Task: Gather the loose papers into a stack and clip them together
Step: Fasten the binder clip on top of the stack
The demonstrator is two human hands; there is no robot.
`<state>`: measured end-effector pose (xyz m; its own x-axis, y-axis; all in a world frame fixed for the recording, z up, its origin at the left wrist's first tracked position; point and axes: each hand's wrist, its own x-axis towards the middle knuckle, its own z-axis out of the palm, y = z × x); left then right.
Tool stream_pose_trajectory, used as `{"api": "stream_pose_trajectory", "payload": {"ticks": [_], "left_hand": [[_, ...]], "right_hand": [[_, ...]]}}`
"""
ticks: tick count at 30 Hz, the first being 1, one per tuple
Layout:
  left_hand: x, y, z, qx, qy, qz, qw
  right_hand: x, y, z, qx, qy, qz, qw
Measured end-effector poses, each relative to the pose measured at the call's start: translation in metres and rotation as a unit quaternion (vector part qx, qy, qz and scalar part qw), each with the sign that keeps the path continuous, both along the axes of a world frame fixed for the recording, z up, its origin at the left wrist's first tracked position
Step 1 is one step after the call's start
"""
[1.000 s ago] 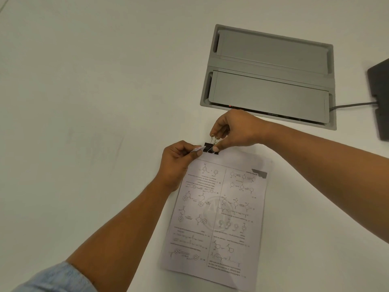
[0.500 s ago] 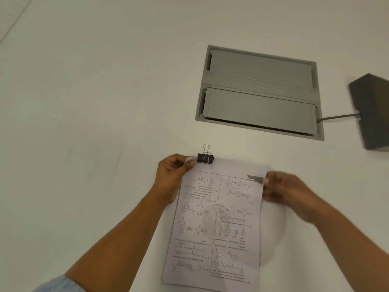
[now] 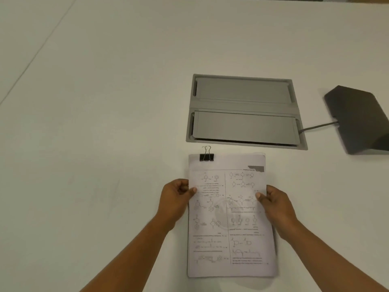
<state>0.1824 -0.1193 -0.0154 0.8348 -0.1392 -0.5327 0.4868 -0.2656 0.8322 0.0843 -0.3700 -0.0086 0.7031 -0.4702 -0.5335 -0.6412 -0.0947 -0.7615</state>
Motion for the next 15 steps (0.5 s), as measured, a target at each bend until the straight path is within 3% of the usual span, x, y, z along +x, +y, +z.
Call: {"api": "stream_pose_trajectory", "payload": {"ticks": [6,15], "left_hand": [[0.011,-0.021,0.006,0.130,-0.076,-0.024,0.988],[0.013,-0.020,0.001,0.194,-0.094,-0.023,0.976]], "right_hand": [[0.014,-0.013,0.003,-0.171,-0.015,0.035,0.984],[0.009,-0.016,-0.003,-0.264,0.004,0.092,0.960]]}}
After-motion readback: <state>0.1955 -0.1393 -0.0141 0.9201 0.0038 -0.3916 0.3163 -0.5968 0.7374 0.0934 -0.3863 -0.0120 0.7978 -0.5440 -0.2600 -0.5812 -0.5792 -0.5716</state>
